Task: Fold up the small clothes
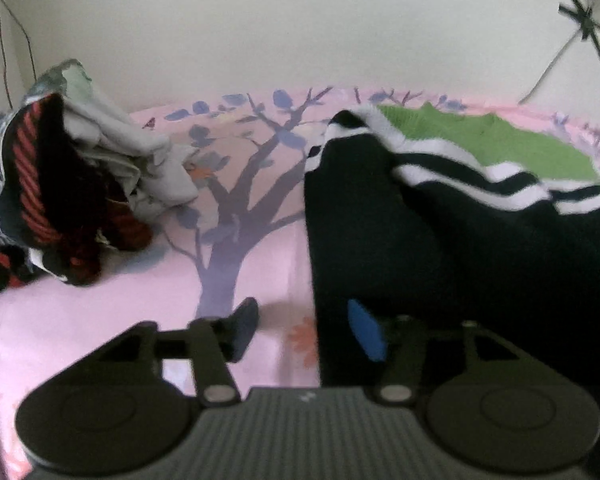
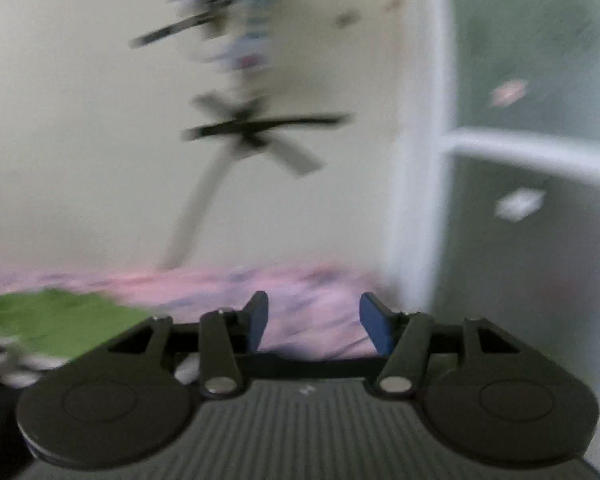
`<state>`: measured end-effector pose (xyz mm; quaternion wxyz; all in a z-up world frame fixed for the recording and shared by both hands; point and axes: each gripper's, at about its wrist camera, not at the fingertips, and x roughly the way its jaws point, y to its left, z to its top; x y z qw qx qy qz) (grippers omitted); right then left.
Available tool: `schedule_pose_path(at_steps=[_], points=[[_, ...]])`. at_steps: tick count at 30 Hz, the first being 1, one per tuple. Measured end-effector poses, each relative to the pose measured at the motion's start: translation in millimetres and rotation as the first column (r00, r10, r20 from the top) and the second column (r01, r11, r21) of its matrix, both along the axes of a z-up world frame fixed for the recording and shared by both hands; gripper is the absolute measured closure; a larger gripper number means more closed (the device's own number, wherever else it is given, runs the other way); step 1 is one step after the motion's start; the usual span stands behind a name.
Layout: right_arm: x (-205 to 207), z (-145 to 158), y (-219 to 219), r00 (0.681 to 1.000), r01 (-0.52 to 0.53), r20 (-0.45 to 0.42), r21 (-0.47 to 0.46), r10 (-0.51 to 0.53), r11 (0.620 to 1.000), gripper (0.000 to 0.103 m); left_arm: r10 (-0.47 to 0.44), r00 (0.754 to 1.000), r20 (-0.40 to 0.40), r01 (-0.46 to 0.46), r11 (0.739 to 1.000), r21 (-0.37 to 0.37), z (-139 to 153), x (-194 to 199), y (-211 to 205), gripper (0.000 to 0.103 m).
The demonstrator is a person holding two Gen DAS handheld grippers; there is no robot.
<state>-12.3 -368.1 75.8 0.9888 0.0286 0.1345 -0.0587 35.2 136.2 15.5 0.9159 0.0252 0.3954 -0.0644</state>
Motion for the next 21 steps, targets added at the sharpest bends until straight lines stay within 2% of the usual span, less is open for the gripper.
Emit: schedule_pose_path(at_steps=[1, 2, 6, 8, 9, 10, 11, 12, 13, 15, 16, 17, 19, 21], points=[[-0.1, -9.1, 15.8, 0.997, -0.069, -0.021, 0.024, 0.069, 0.997, 0.049, -0.026, 1.0, -0.011, 0.026, 0.999, -0.036, 1.4, 1.3, 1.2, 0.093], [-0.4, -18.4, 32.7, 0.991, -0.128, -0.04, 0.039, 0.13, 0.991, 0.048, -0.038, 0.999, -0.017, 0.037, 0.998, -0.055, 3.3, 1.6, -0.7, 0.096], [4.2, -42.7, 87.5, 0.965, -0.254, -0.06, 0.04, 0.256, 0.966, 0.046, -0.026, 0.999, 0.027, 0.026, 1.0, 0.0, 11.2, 2.5, -8.5, 0.098], [13.4, -49.7, 103.2, 0.96, -0.272, -0.066, 0.001, 0.272, 0.962, 0.046, 0.031, 0.994, 0.104, -0.037, 0.998, 0.052, 26.9, 1.7, 1.4, 0.098], [11.8, -50.8, 109.3, 0.957, -0.282, -0.068, -0.011, 0.28, 0.959, 0.046, 0.093, 0.984, 0.15, -0.105, 0.992, 0.073, 38.8, 3.3, 13.4, 0.098], [12.2, -50.8, 113.5, 0.954, -0.294, -0.068, -0.016, 0.292, 0.956, 0.046, 0.175, 0.963, 0.203, -0.2, 0.973, 0.11, 50.5, 7.5, 27.4, 0.098], [11.5, -49.0, 115.4, 0.951, -0.304, -0.068, -0.015, 0.302, 0.953, 0.046, 0.253, 0.932, 0.26, -0.3, 0.94, 0.16, 59.0, 12.1, 39.1, 0.097], [11.7, -48.3, 116.1, 0.948, -0.312, -0.07, -0.011, 0.31, 0.95, 0.045, 0.35, 0.883, 0.314, -0.424, 0.88, 0.212, 66.1, 18.2, 51.9, 0.1], [11.0, -48.2, 116.1, 0.946, -0.318, -0.073, -0.009, 0.317, 0.948, 0.045, 0.401, 0.858, 0.321, -0.478, 0.851, 0.218, 71.6, 22.2, 62.8, 0.099], [3.5, -48.6, 115.9, 0.943, -0.326, -0.069, -0.002, 0.325, 0.945, 0.045, 0.403, 0.872, 0.279, -0.444, 0.89, 0.102, 85.6, 14.9, 77.1, 0.097], [-3.2, -47.6, 113.5, 0.941, -0.332, -0.068, 0.006, 0.332, 0.943, 0.045, 0.384, 0.88, 0.279, -0.417, 0.906, 0.069, 89.0, 6.9, 76.0, 0.096], [-12.0, -47.7, 109.5, 0.939, -0.337, -0.07, 0.017, 0.337, 0.941, 0.045, 0.347, 0.896, 0.277, -0.376, 0.925, 0.058, 90.0, -2.4, 70.4, 0.094], [-25.7, -48.5, 104.4, 0.933, -0.347, -0.089, 0.039, 0.35, 0.937, 0.045, 0.223, 0.944, 0.244, -0.243, 0.969, 0.054, 83.9, -23.4, 52.9, 0.078], [-42.2, -52.3, 100.0, 0.925, -0.359, -0.117, 0.048, 0.363, 0.932, 0.045, 0.102, 0.977, 0.189, -0.111, 0.993, 0.035, 72.2, -43.2, 36.1, 0.072]])
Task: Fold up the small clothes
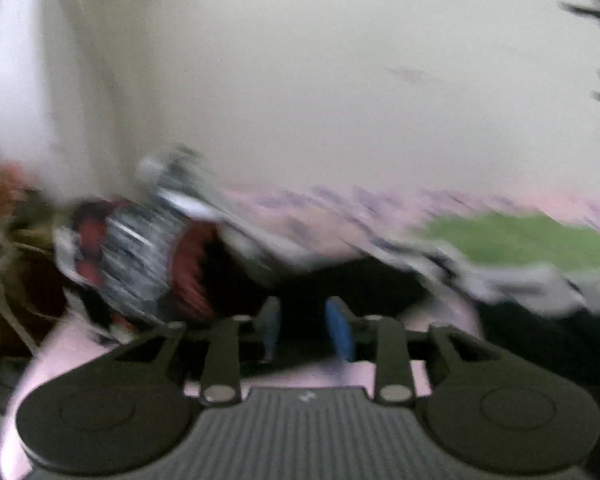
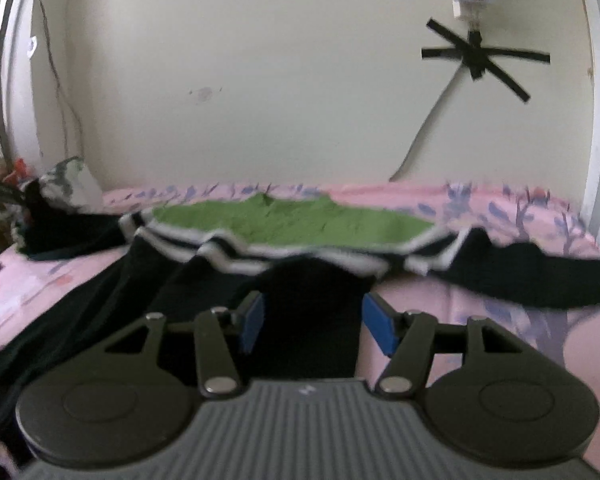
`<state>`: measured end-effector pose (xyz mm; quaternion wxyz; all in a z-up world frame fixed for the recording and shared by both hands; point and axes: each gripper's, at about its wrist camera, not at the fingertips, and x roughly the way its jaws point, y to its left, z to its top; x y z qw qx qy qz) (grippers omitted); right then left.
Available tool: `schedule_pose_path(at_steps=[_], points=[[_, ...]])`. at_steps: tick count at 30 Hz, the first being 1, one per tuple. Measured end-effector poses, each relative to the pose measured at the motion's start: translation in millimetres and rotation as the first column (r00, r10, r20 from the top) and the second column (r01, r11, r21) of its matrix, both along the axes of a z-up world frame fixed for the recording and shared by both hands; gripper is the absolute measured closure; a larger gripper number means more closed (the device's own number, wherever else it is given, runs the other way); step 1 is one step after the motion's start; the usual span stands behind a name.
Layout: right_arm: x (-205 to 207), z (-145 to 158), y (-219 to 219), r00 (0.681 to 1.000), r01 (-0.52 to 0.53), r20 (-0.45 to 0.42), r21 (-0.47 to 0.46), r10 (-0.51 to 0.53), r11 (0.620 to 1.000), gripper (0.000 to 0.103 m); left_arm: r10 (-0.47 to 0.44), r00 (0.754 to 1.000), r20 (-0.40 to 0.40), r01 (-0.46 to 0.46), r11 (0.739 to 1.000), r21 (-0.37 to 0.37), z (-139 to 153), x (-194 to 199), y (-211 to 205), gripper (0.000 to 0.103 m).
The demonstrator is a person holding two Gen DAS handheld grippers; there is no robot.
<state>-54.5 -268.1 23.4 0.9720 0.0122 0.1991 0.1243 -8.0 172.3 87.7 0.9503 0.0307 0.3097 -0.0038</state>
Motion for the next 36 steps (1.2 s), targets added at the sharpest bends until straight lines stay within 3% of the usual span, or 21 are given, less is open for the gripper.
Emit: schedule_pose_path(at_steps=[4, 9, 11, 13, 14, 15, 21, 24, 25, 26, 27, 28, 29, 30, 33, 36], points=[[-38.3, -16.3, -6.7, 0.996, -0.019, -0.09, 0.018, 0.021, 1.0, 0.045, -0.205, 0.971, -0.123, 0.199, 0.978, -0.06, -29.4, -47.1, -33.4, 0.068], [-76.9, -37.2, -3.1, 0.981, -0.05, -0.18, 0.092, 0.066, 0.995, 0.044, -0.302, 0.931, -0.208, 0.278, 0.951, -0.136, -55.2, -86.2, -56.8, 0.06], [-88.4, -44.6, 6.5, 0.985, -0.063, -0.156, 0.085, 0.075, 0.994, 0.042, -0.319, 0.916, -0.243, 0.294, 0.946, -0.136, -68.4, -87.7, -62.6, 0.065], [-96.1, -47.7, 23.2, 0.99, -0.068, -0.121, 0.0, 0.068, 0.998, 0.06, -0.331, 0.917, -0.221, 0.316, 0.943, -0.103, -72.8, -95.1, -71.3, 0.09], [-97.2, -47.6, 27.0, 0.992, -0.06, -0.111, -0.026, 0.057, 0.998, 0.084, -0.333, 0.919, -0.209, 0.323, 0.943, -0.082, -71.1, -99.7, -74.9, 0.093], [-97.2, -46.4, 26.9, 0.992, -0.056, -0.113, -0.028, 0.053, 0.998, 0.097, -0.323, 0.923, -0.21, 0.318, 0.946, -0.057, -68.3, -101.9, -77.3, 0.095], [-124.0, -22.9, -1.1, 0.997, 0.006, -0.07, -0.11, -0.014, 0.994, 0.101, -0.312, 0.934, -0.172, 0.293, 0.948, -0.128, -36.8, -144.4, -51.3, 0.095], [-126.5, -30.9, -9.3, 0.988, -0.017, -0.157, -0.114, -0.001, 0.993, 0.1, -0.316, 0.928, -0.198, 0.289, 0.945, -0.155, -40.4, -158.2, -47.2, 0.094], [-121.3, -37.7, -12.0, 0.979, -0.035, -0.205, -0.104, 0.013, 0.994, 0.1, -0.316, 0.922, -0.223, 0.29, 0.946, -0.143, -47.4, -159.6, -51.8, 0.094], [-120.2, -40.0, -14.0, 0.98, -0.025, -0.197, -0.097, 0.005, 0.995, 0.097, -0.314, 0.917, -0.244, 0.293, 0.949, -0.12, -54.3, -160.7, -57.2, 0.094], [-117.5, -38.9, -17.5, 0.982, -0.005, -0.189, -0.085, -0.011, 0.996, 0.092, -0.308, 0.917, -0.254, 0.291, 0.951, -0.103, -58.9, -158.6, -59.0, 0.091], [-112.7, -35.9, -23.1, 0.982, 0.013, -0.189, -0.063, -0.024, 0.998, 0.08, -0.299, 0.921, -0.251, 0.282, 0.954, -0.102, -59.5, -156.0, -58.4, 0.09], [-110.2, -31.7, -30.0, 0.985, 0.031, -0.17, -0.026, -0.035, 0.999, 0.074, -0.294, 0.926, -0.239, 0.273, 0.955, -0.116, -55.8, -152.7, -56.5, 0.09], [-107.3, -26.2, -39.4, 0.987, 0.051, -0.151, 0.029, -0.047, 0.998, 0.072, -0.286, 0.934, -0.212, 0.263, 0.956, -0.131, -48.9, -151.4, -54.5, 0.084], [-87.8, -13.4, -74.1, 0.985, 0.142, -0.124, 0.21, -0.118, 0.967, 0.069, -0.231, 0.972, -0.052, 0.223, 0.965, -0.137, -22.3, -132.5, -48.9, 0.044], [-63.0, -13.1, -106.6, 0.968, 0.246, -0.142, 0.365, -0.207, 0.898, 0.069, -0.201, 0.979, 0.038, 0.204, 0.97, -0.135, -10.4, -95.1, -61.2, 0.043]])
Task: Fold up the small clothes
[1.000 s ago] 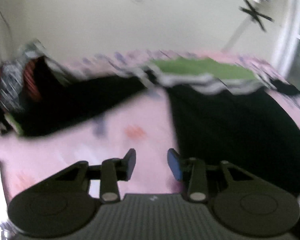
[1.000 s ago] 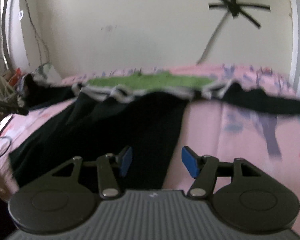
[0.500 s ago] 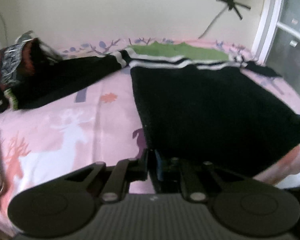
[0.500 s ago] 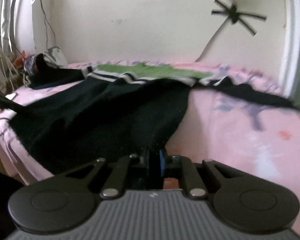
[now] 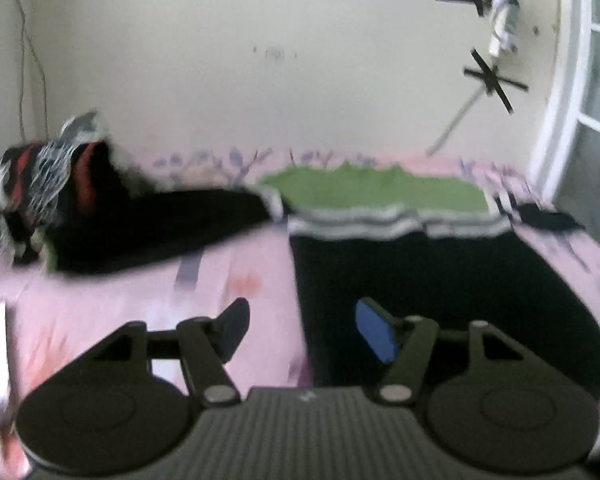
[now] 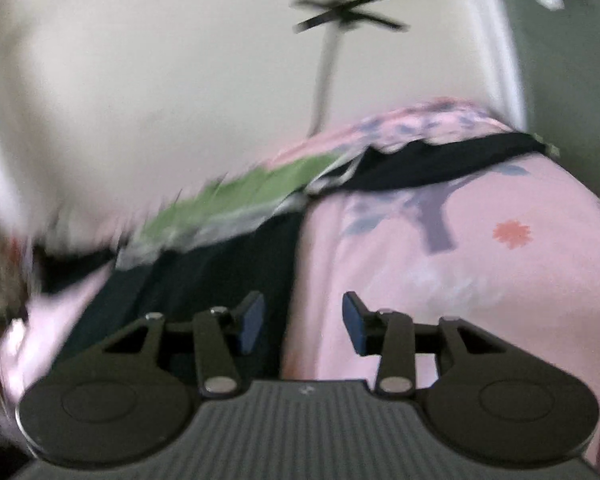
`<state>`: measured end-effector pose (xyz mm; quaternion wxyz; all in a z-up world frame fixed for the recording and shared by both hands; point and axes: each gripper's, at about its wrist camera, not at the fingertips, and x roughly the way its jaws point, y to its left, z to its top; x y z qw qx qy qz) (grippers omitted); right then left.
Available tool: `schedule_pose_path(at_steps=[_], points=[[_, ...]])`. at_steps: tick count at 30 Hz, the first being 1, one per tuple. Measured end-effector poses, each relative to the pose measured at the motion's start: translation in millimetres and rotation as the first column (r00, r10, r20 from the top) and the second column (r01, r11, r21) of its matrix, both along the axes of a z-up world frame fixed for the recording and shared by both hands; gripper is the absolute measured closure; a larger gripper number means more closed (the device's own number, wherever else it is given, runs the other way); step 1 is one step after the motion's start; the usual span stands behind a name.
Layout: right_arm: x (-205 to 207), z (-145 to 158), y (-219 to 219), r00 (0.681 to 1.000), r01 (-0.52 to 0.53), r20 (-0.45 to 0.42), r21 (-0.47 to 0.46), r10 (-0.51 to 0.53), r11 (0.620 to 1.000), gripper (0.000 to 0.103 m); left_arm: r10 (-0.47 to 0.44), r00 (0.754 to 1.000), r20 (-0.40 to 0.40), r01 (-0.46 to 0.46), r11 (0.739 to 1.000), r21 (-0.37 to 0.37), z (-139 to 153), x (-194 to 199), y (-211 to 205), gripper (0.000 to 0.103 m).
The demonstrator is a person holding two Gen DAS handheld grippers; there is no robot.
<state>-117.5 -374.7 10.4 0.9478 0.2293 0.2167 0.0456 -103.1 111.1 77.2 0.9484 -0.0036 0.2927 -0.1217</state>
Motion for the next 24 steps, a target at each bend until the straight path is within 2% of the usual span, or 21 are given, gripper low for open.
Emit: schedule_pose_path(at_steps=[2, 4, 5, 6, 10, 12, 16, 19, 20, 21, 22, 24], points=[[16.8, -2.3, -25.7, 0.997, 0.077, -0.004, 0.1, -0.077, 0.992, 0.069, -0.025, 1.0, 0.007, 0.025, 0.999, -0.035, -0.9, 31.3, -11.0, 0.043], [33.2, -5.1, -55.4, 0.986, 0.168, -0.015, 0.185, -0.169, 0.968, 0.068, -0.046, 0.999, -0.008, 0.045, 0.998, -0.043, -8.9, 67.6, -27.2, 0.043], [41.5, -6.7, -71.4, 0.978, 0.207, -0.023, 0.23, -0.207, 0.951, 0.063, -0.05, 0.999, -0.015, 0.049, 0.998, -0.044, -14.8, 79.8, -36.2, 0.044], [49.2, -9.4, -87.6, 0.97, 0.239, -0.033, 0.278, -0.239, 0.93, 0.052, -0.053, 0.998, -0.028, 0.051, 0.997, -0.049, -22.8, 95.7, -40.4, 0.045], [81.9, -24.3, -150.6, 0.928, 0.368, -0.127, 0.458, -0.35, 0.809, 0.055, -0.017, 0.994, -0.109, 0.006, 0.995, -0.098, -51.1, 137.4, -55.3, 0.051], [96.6, -26.7, -167.6, 0.913, 0.403, -0.158, 0.485, -0.375, 0.776, 0.069, 0.009, 0.993, -0.121, -0.022, 0.994, -0.105, -62.7, 149.6, -53.3, 0.051], [130.8, -20.0, -179.4, 0.901, 0.432, -0.18, 0.439, -0.394, 0.788, 0.073, 0.026, 0.997, -0.069, -0.032, 0.996, -0.089, -71.4, 150.8, -52.8, 0.05], [153.3, -14.9, -182.7, 0.887, 0.461, -0.188, 0.378, -0.421, 0.803, 0.085, 0.019, 0.998, -0.067, -0.025, 0.996, -0.085, -70.9, 150.1, -52.1, 0.05], [158.9, -12.6, -182.3, 0.883, 0.469, -0.195, 0.362, -0.426, 0.806, 0.094, 0.016, 0.997, -0.069, -0.023, 0.995, -0.095, -69.7, 150.1, -50.8, 0.05], [162.5, -9.3, -179.7, 0.882, 0.472, -0.191, 0.359, -0.431, 0.805, 0.094, 0.014, 0.997, -0.072, -0.021, 0.994, -0.109, -69.3, 150.7, -48.5, 0.051], [165.0, -3.4, -176.3, 0.888, 0.459, -0.168, 0.368, -0.428, 0.809, 0.094, 0.011, 0.997, -0.076, -0.02, 0.992, -0.127, -68.7, 151.6, -45.7, 0.051], [172.6, 19.0, -159.3, 0.914, 0.402, -0.102, 0.367, -0.393, 0.839, 0.094, 0.004, 0.997, -0.078, -0.017, 0.986, -0.164, -64.2, 153.8, -40.3, 0.051]])
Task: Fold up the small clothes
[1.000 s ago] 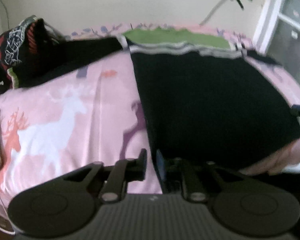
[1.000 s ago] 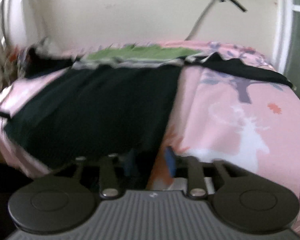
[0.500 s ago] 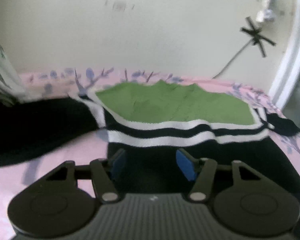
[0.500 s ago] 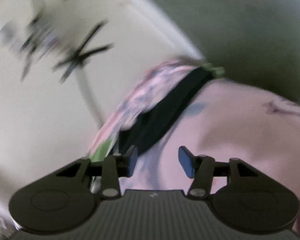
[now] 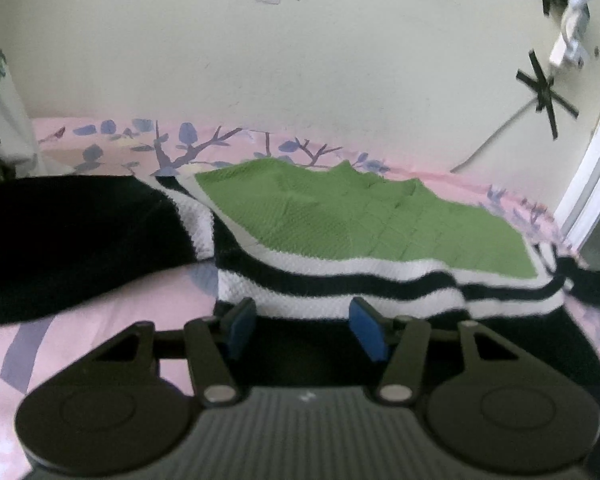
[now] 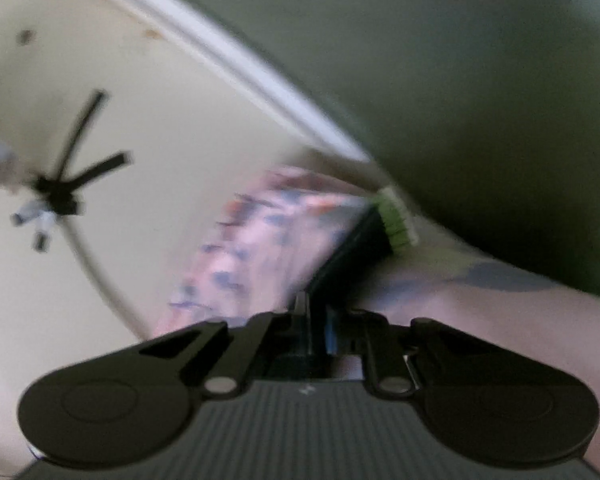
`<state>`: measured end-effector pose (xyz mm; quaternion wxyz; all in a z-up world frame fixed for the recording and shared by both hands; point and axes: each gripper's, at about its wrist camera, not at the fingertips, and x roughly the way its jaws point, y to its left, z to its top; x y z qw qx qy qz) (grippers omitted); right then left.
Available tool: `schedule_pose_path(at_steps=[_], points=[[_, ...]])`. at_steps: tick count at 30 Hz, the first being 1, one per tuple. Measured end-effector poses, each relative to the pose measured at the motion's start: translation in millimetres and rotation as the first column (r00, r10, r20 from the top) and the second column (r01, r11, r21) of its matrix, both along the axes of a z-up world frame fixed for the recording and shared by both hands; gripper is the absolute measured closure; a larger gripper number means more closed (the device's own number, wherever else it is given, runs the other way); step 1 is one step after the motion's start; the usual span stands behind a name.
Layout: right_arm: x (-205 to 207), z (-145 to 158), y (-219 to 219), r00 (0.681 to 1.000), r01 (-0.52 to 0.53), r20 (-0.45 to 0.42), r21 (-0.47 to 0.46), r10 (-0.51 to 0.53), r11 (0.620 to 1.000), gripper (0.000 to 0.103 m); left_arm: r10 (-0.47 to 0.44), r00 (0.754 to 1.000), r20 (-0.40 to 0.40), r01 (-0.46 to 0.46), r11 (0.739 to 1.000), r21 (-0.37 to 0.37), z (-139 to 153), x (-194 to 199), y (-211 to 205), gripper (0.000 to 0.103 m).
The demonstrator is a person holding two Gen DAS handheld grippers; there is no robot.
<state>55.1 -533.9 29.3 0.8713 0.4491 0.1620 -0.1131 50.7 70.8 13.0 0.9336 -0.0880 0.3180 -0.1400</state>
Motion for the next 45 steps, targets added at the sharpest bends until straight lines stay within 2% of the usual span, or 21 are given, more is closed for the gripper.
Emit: schedule_pose_path(at_steps=[3, 5, 9, 11, 13, 17, 21, 22, 23, 25, 27, 29, 30, 32, 35, 36, 38, 40, 42, 43, 45], points=[[19.2, 49.8, 47.6, 0.986, -0.128, 0.094, -0.081, 0.135, 0.989, 0.094, 0.018, 0.998, 0.065, -0.016, 1.0, -0.025, 13.5, 6.0, 9.8, 0.049], [35.7, 85.5, 95.4, 0.956, -0.231, 0.143, -0.164, 0.255, 0.959, 0.095, 0.035, 0.995, 0.093, -0.029, 0.998, -0.055, 22.2, 15.7, 20.2, 0.049], [78.8, 124.3, 204.2, 0.852, -0.443, 0.172, -0.269, 0.495, 0.855, 0.095, 0.09, 0.989, 0.117, -0.072, 0.987, -0.147, 15.6, 29.6, 45.5, 0.048], [100.7, 124.5, 262.8, 0.783, -0.547, 0.144, -0.303, 0.605, 0.78, 0.095, 0.097, 0.993, 0.073, -0.083, 0.983, -0.166, 3.2, 33.6, 56.2, 0.048], [118.3, 110.5, 311.6, 0.722, -0.633, 0.104, -0.302, 0.684, 0.713, 0.095, 0.116, 0.991, 0.061, -0.106, 0.983, -0.148, 0.4, 34.8, 64.1, 0.048], [141.1, 47.3, 383.0, 0.631, -0.758, -0.049, -0.248, 0.774, 0.603, 0.095, 0.148, 0.987, 0.059, -0.133, 0.969, -0.21, 1.2, 35.4, 80.1, 0.047], [150.5, -15.9, 402.0, 0.59, -0.806, -0.195, -0.192, 0.784, 0.56, 0.094, 0.153, 0.987, 0.043, -0.137, 0.958, -0.251, 1.4, 37.1, 87.8, 0.042], [147.9, -19.0, 397.8, 0.586, -0.808, -0.156, -0.185, 0.795, 0.56, 0.094, 0.146, 0.989, 0.034, -0.132, 0.956, -0.261, 1.4, 38.0, 88.3, 0.041], [146.8, -18.8, 394.3, 0.57, -0.82, -0.155, -0.171, 0.807, 0.546, 0.091, 0.14, 0.99, 0.03, -0.127, 0.955, -0.266, 1.2, 38.6, 87.9, 0.041], [145.5, -9.1, 384.0, 0.546, -0.837, -0.141, -0.139, 0.826, 0.53, 0.071, 0.134, 0.99, 0.035, -0.12, 0.956, -0.267, 2.3, 37.2, 87.3, 0.038], [140.8, 5.8, 374.5, 0.582, -0.808, -0.121, -0.202, 0.804, 0.554, 0.057, 0.146, 0.988, 0.046, -0.129, 0.957, -0.259, 3.7, 35.4, 86.6, 0.034], [139.7, 12.9, 362.3, 0.611, -0.782, -0.119, -0.245, 0.782, 0.574, 0.056, 0.167, 0.984, 0.062, -0.146, 0.955, -0.259, 6.8, 32.4, 89.6, 0.033], [141.7, 11.8, 356.9, 0.621, -0.777, -0.115, -0.225, 0.775, 0.589, 0.05, 0.177, 0.982, 0.07, -0.153, 0.953, -0.263, 8.9, 30.5, 92.3, 0.033], [140.7, 8.2, 353.8, 0.626, -0.776, -0.128, -0.194, 0.769, 0.6, 0.055, 0.214, 0.972, 0.101, -0.181, 0.946, -0.268, 15.2, 24.5, 100.7, 0.033], [141.9, 0.2, 382.3, 0.587, -0.807, -0.174, -0.207, 0.791, 0.554, 0.056, 0.294, 0.938, 0.184, -0.234, 0.928, -0.289, 30.1, 6.7, 122.4, 0.033], [142.9, -1.1, 396.4, 0.566, -0.822, -0.234, -0.229, 0.79, 0.521, 0.056, 0.325, 0.919, 0.225, -0.251, 0.919, -0.303, 35.8, -1.8, 132.0, 0.033], [141.6, 6.6, 421.3, 0.561, -0.821, -0.323, -0.331, 0.762, 0.465, 0.056, 0.391, 0.872, 0.295, -0.289, 0.897, -0.336, 45.6, -19.5, 152.3, 0.033], [134.8, 26.9, 439.0, 0.558, -0.814, -0.334, -0.397, 0.759, 0.424, 0.057, 0.451, 0.822, 0.349, -0.307, 0.866, -0.395, 51.3, -39.3, 174.2, 0.033], [116.4, 53.4, 466.5, 0.507, -0.805, -0.304, -0.501, 0.806, 0.317, 0.057, 0.52, 0.762, 0.385, -0.321, 0.821, -0.472, 53.9, -60.5, 198.8, 0.033], [103.0, 66.3, 488.8, 0.475, -0.784, -0.306, -0.573, 0.825, 0.239, 0.056, 0.555, 0.733, 0.393, -0.33, 0.795, -0.509, 54.0, -69.4, 209.5, 0.033], [81.7, 82.1, 527.7, 0.407, -0.744, -0.313, -0.658, 0.858, 0.113, 0.055, 0.643, 0.658, 0.392, -0.35, 0.721, -0.598, 52.5, -90.2, 233.3, 0.033]])
